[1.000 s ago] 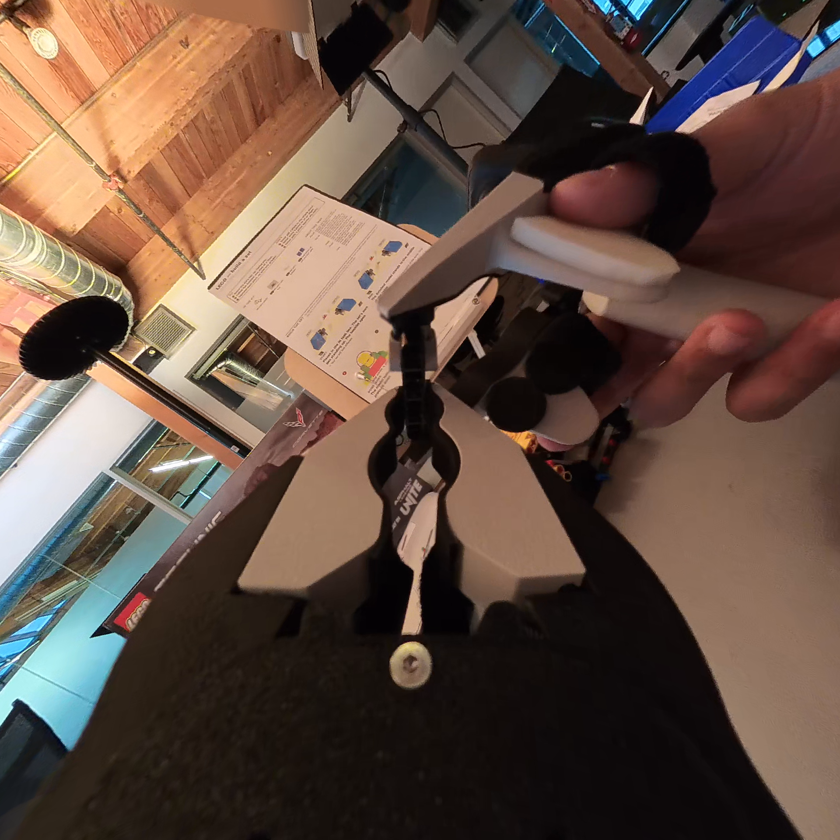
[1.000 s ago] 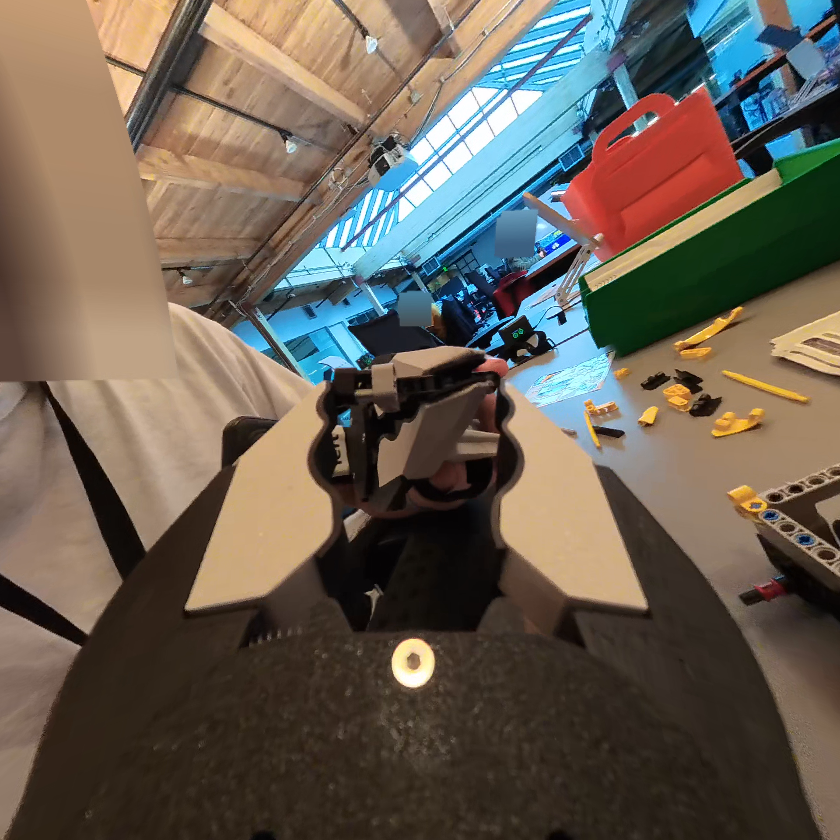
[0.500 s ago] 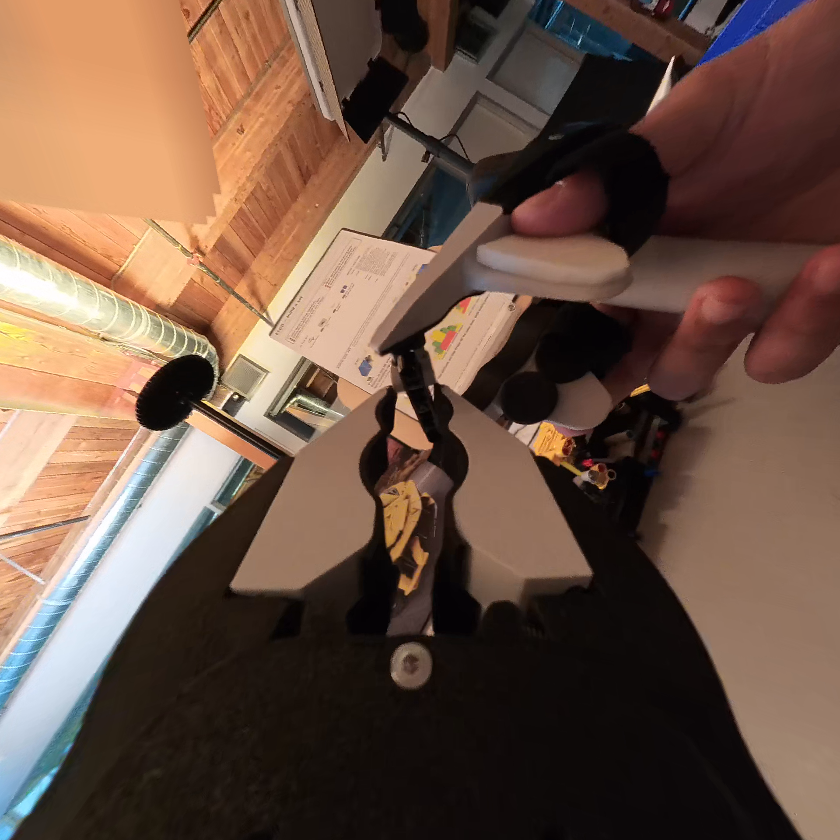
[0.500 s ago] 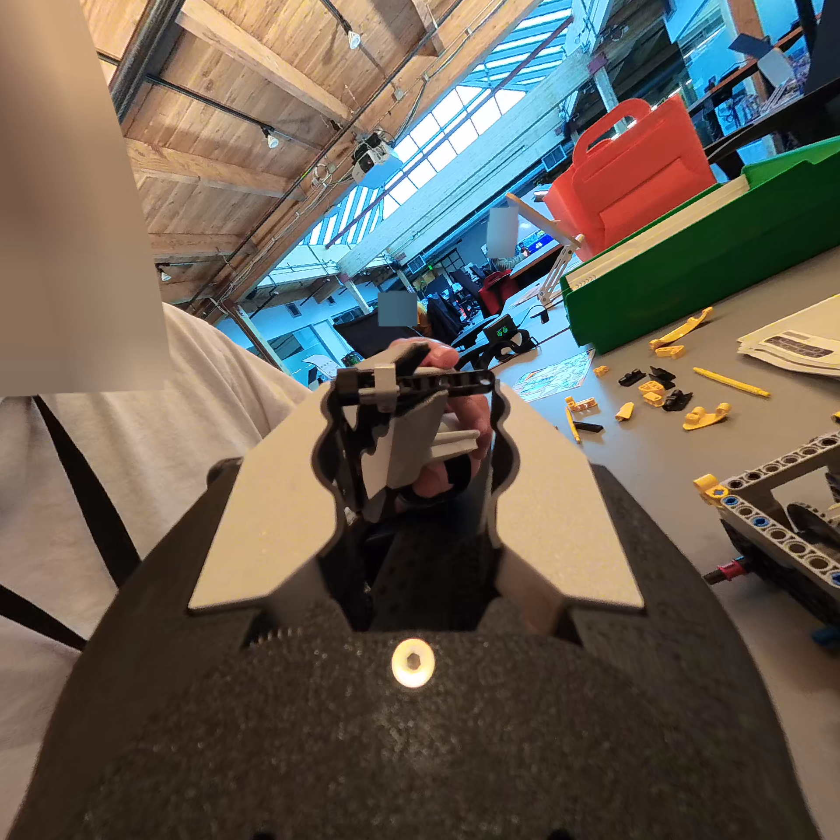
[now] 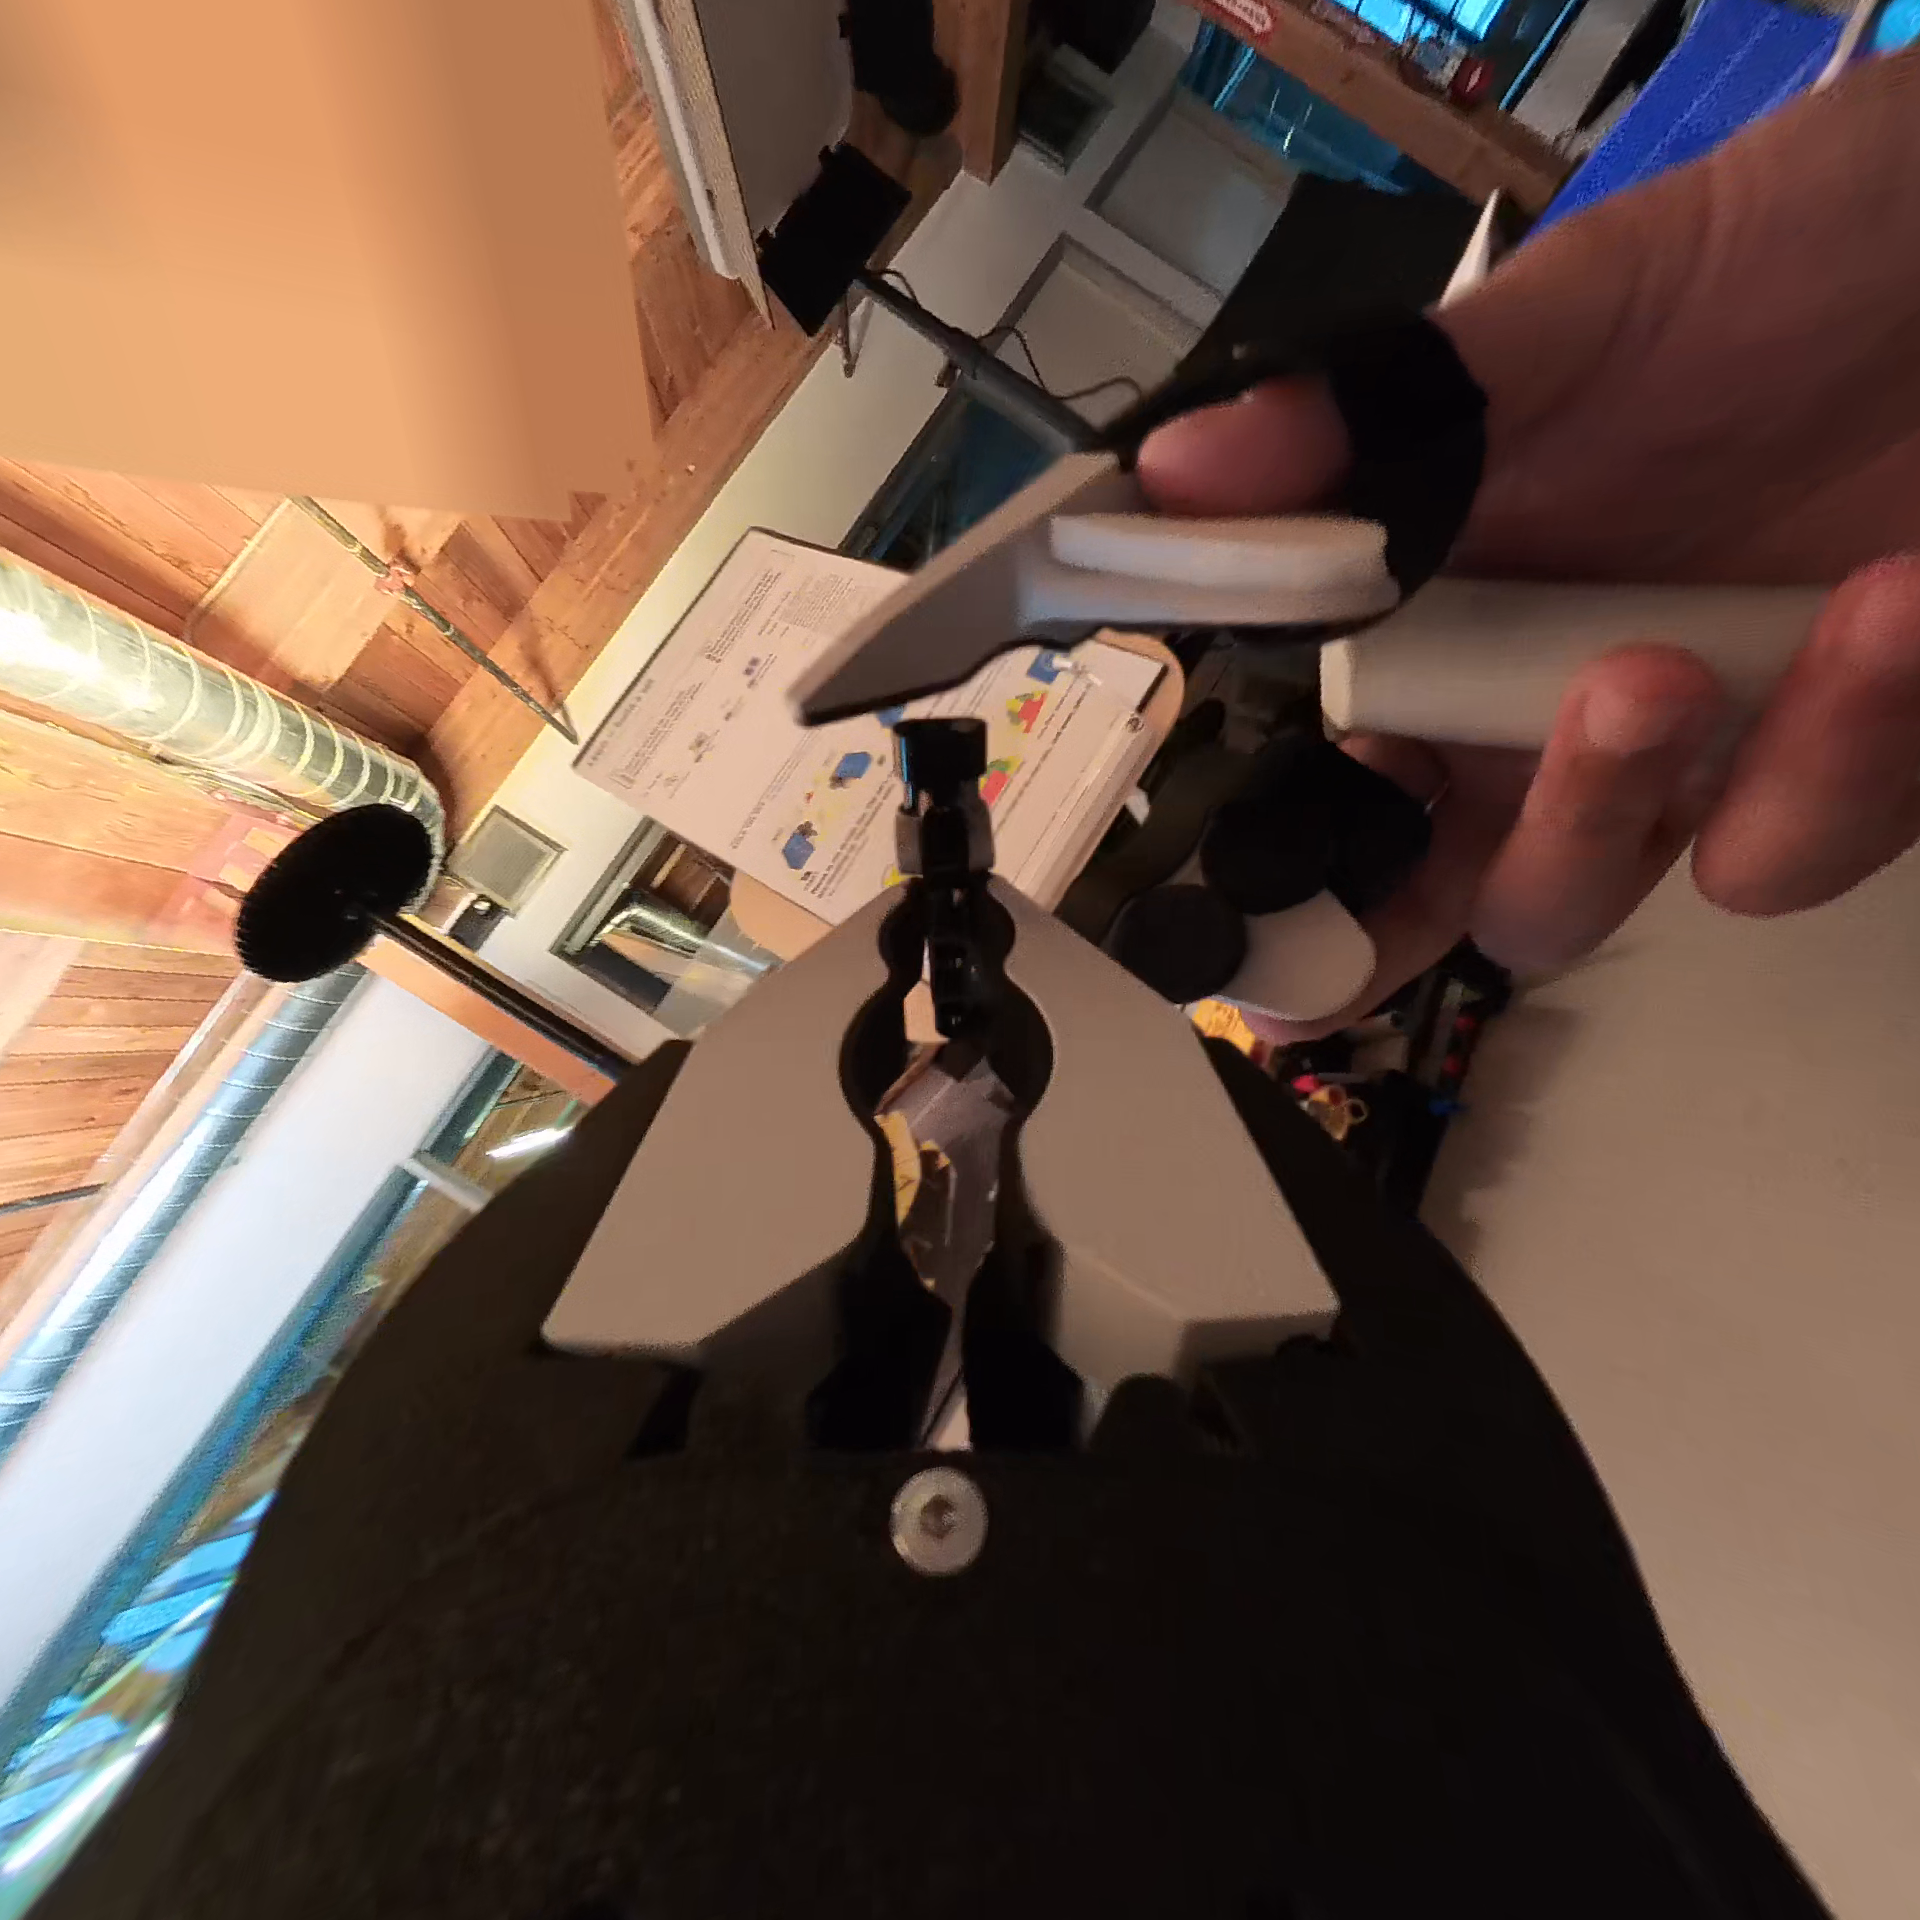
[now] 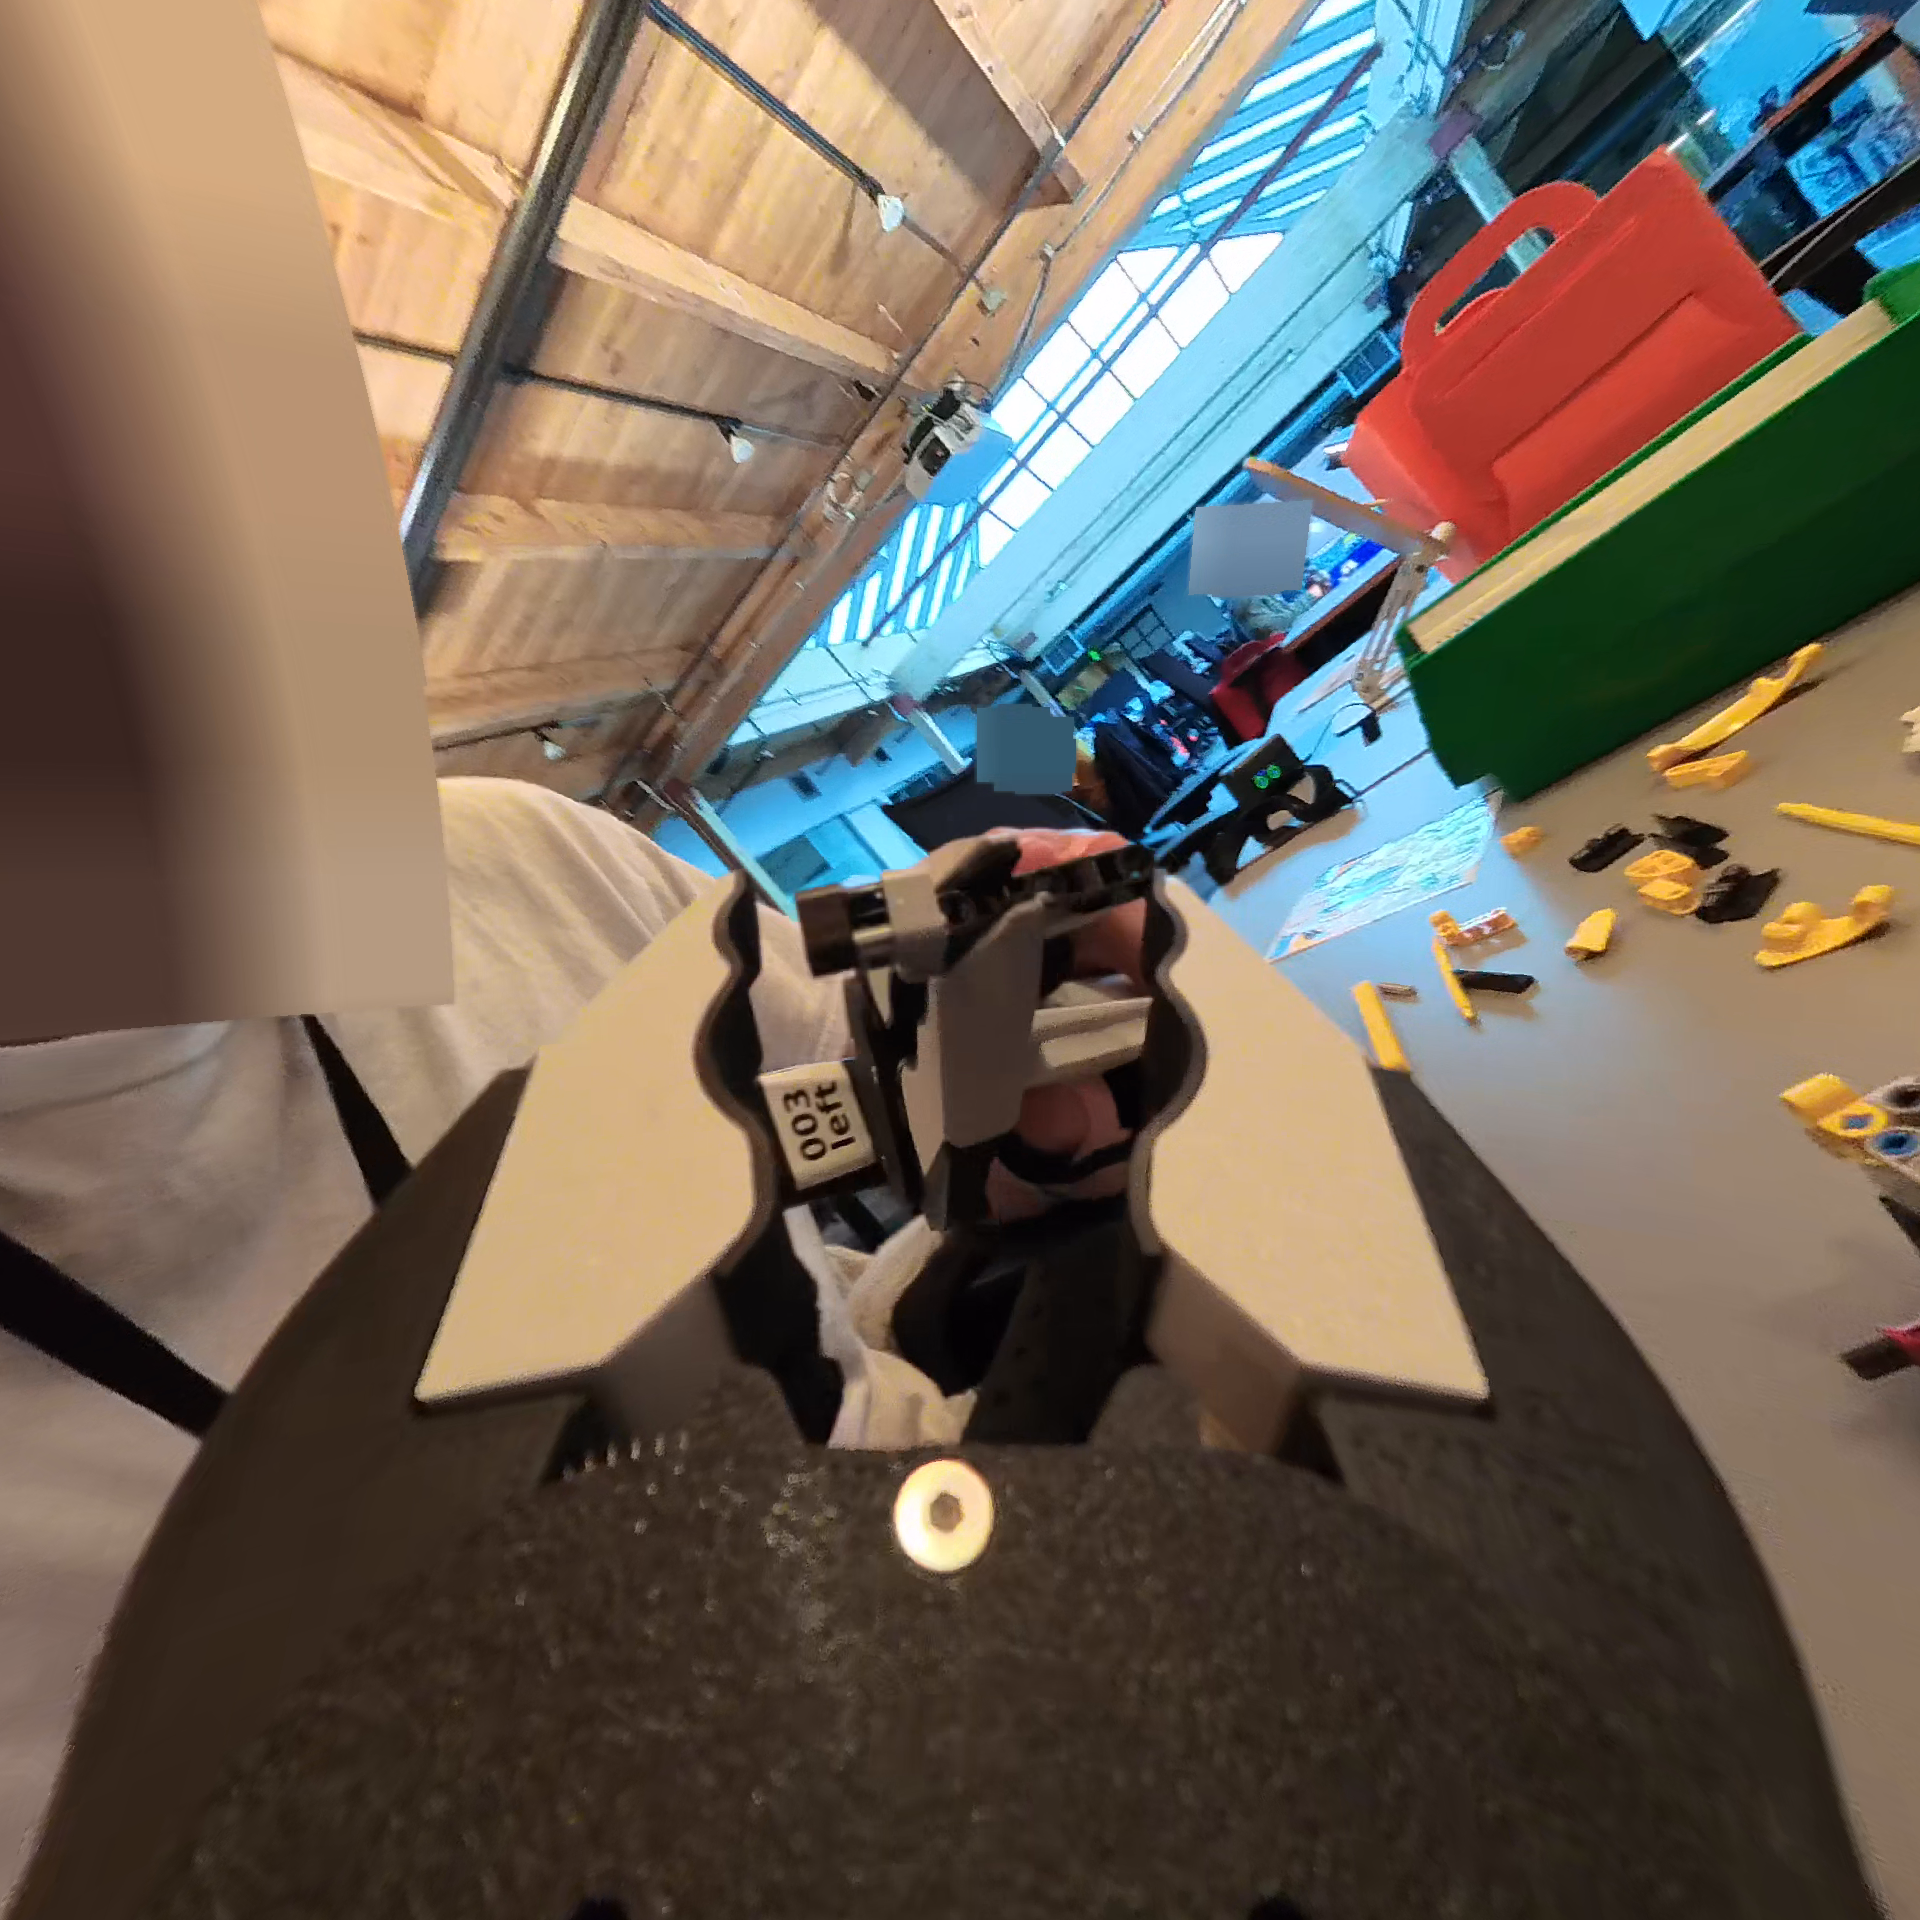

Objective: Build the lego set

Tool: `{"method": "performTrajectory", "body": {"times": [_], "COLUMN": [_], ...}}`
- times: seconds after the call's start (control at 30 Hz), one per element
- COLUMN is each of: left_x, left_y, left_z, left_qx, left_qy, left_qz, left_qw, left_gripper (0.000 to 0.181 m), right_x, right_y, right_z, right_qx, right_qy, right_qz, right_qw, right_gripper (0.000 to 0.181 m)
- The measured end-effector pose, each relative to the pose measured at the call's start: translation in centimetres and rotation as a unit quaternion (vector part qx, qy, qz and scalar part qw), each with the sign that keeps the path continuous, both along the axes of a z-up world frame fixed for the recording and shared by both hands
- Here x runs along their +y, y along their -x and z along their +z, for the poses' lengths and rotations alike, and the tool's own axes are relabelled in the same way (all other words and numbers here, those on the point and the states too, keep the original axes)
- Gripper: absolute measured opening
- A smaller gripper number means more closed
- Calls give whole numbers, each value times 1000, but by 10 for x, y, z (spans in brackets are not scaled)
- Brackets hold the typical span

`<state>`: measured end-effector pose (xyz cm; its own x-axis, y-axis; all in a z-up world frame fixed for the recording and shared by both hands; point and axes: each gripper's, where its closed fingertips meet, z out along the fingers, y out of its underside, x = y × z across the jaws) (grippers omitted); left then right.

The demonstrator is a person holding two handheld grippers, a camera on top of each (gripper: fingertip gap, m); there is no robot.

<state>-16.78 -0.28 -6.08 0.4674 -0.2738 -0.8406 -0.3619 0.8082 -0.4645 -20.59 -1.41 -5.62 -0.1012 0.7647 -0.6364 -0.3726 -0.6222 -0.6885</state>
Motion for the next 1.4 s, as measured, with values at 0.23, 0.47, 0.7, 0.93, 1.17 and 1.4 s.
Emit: {"method": "performTrajectory", "body": {"times": [0.23, 0.47, 0.7, 0.93, 1.17, 1.4], "left_x": [-3, 0, -2, -5, -7, -8], "left_y": [1, 5, 2, 1, -4, -2], "left_z": [2, 4, -1, 5, 2, 4], "left_qx": [-15, -24, -3, -9, 3, -5], "left_qy": [21, -16, -26, -44, -63, -38], "left_qz": [-22, 13, 9, 13, 16, 2], "left_qw": [999, 1000, 1000, 999, 998, 999], "left_gripper": [7, 26, 13, 15, 28, 17], "right_x": [0, 9, 8, 4, 9, 8], "right_y": [-1, -7, -5, -7, -11, -5], "right_z": [0, -5, -7, -4, -2, -10], "right_qx": [37, 10, -1, 35, 40, 15], "right_qy": [22, 9, 9, 31, 41, 39], "right_qz": [28, -8, -3, 32, 17, 17], "right_qw": [999, 1000, 1000, 998, 998, 999], "right_gripper": [64, 64, 64, 64, 64, 64]}}
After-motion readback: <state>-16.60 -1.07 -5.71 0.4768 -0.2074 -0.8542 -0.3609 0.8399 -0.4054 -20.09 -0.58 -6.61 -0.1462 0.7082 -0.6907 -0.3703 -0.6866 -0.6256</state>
